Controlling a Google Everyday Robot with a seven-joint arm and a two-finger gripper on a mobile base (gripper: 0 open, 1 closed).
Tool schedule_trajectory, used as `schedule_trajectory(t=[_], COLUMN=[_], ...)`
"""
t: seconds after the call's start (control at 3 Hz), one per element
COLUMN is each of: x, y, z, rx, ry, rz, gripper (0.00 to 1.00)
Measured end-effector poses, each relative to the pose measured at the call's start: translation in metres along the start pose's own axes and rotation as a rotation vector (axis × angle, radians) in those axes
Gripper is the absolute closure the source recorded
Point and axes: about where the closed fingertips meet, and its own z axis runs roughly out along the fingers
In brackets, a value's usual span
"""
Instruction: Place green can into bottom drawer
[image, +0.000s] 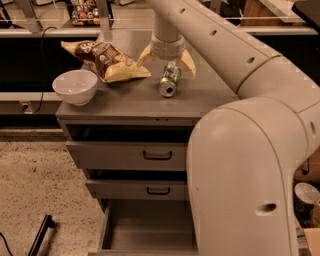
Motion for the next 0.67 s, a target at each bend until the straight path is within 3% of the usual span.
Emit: schedule_trajectory(t=[0.33,0.67], x=[-0.0083,-0.0128], y=[-0.0019,-0.0052], z=[0.0201,0.0243], rx=[-0.035,-0.037], ry=[-0.037,-0.038], rz=[-0.019,-0.024], gripper=[0.18,0.41])
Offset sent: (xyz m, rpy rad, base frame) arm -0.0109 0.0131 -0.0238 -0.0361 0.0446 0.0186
